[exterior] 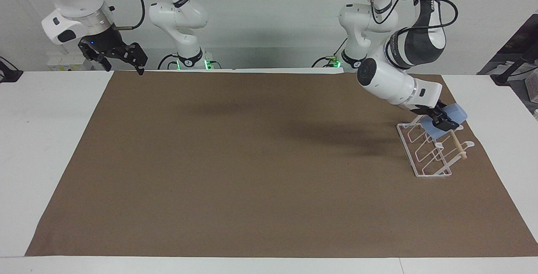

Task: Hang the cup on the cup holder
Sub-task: 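Carry the cup to the rack with the left gripper while the right withdraws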

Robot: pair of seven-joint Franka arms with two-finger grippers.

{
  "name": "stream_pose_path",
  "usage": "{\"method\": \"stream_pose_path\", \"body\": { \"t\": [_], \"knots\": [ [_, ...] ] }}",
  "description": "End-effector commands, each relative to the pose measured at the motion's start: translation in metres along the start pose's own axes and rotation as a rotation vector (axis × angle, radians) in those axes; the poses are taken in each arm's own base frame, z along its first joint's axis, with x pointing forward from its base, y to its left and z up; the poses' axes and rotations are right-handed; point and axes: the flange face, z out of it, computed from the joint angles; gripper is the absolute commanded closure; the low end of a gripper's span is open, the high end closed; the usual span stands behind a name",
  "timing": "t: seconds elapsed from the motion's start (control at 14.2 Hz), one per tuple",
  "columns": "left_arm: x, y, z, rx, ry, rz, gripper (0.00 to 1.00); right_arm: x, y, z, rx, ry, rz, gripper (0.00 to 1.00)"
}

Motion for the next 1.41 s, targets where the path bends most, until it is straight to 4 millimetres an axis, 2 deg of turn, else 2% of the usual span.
{"method": "stream_pose_path", "body": {
  "t": [0.0, 0.07, 0.14, 0.21, 0.77, 0.84, 1.06, 1.34],
  "knots": [
    [0.010, 0.019, 0.007, -0.057, -0.006, 0.014, 0.64, 0.000, 0.008, 0.000, -0.007, -0.020, -0.020, 0.01],
    [0.005, 0.022, 0.015, -0.062, -0.015, 0.022, 0.64, 0.000, 0.007, 0.000, -0.009, -0.018, -0.021, 0.01],
    [-0.014, 0.027, 0.027, -0.047, -0.011, 0.053, 0.64, 0.000, 0.007, 0.000, -0.016, -0.019, -0.022, 0.01],
    [-0.019, 0.030, 0.028, -0.048, -0.012, 0.066, 0.64, 0.001, 0.010, 0.001, -0.015, -0.021, -0.016, 0.01],
    [-0.016, 0.031, 0.030, -0.041, -0.002, 0.117, 0.64, -0.002, 0.004, 0.000, -0.010, -0.016, -0.024, 0.01],
    [-0.011, 0.033, 0.037, -0.039, 0.013, 0.127, 0.64, -0.002, 0.003, 0.000, -0.010, -0.016, -0.025, 0.01],
    [0.008, 0.043, 0.035, -0.050, 0.076, 0.139, 0.64, -0.002, 0.003, 0.000, -0.008, -0.018, -0.026, 0.01],
    [0.000, 0.042, 0.031, -0.061, 0.066, 0.151, 0.64, -0.002, 0.005, 0.000, -0.005, -0.018, -0.023, 0.01]
  ]
}}
